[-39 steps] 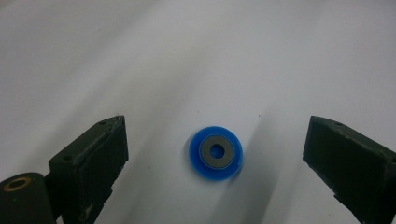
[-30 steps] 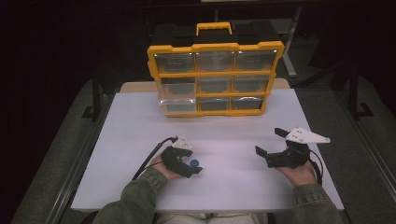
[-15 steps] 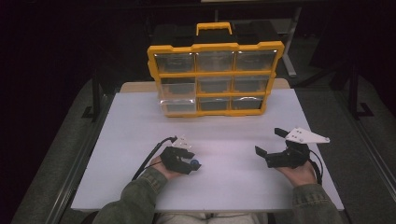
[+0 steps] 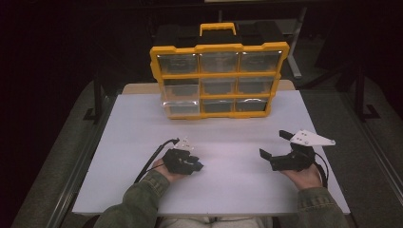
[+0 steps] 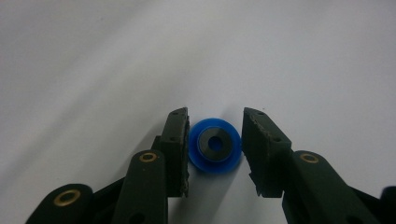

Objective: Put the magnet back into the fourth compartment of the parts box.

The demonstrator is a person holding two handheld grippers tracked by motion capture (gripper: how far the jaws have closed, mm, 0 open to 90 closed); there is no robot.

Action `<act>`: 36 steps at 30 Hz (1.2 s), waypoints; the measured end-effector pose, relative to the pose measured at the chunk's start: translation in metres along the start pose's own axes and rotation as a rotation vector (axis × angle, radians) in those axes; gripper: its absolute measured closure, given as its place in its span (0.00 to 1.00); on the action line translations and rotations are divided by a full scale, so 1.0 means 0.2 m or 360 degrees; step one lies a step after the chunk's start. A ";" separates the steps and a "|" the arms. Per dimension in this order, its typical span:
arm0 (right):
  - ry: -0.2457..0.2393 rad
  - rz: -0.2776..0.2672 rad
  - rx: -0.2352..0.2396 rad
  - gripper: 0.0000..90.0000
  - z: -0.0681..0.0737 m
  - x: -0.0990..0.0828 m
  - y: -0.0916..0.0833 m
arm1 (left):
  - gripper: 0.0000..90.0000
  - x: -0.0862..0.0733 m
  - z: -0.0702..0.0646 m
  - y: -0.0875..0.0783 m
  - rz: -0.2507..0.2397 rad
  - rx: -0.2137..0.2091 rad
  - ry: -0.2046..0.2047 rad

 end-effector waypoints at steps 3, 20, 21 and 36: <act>0.0000 0.0000 0.0000 0.00 0.00 0.00 0.00 | 0.69 0.00 0.00 0.00 0.0002 -0.0003 0.0004; -0.0002 0.0004 0.0000 0.00 0.00 0.00 0.00 | 0.69 0.02 -0.01 -0.06 -0.0039 -0.0045 -0.0031; -0.0002 0.0004 0.0000 0.00 0.00 0.00 0.00 | 0.69 0.02 0.00 -0.07 -0.0047 -0.0046 -0.0038; 0.0000 0.0003 0.0003 0.00 0.00 0.00 0.00 | 0.69 0.08 0.00 -0.18 -0.0141 -0.0045 -0.0037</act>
Point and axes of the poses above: each handheld gripper's, and its own axes: y roughly forward along the jaws, x roughly out of its top, z roughly to its left, the point moved 9 cm from there along y, roughly forward along the jaws, and after that the axes turned 6 degrees about z, right-handed, at the moved point
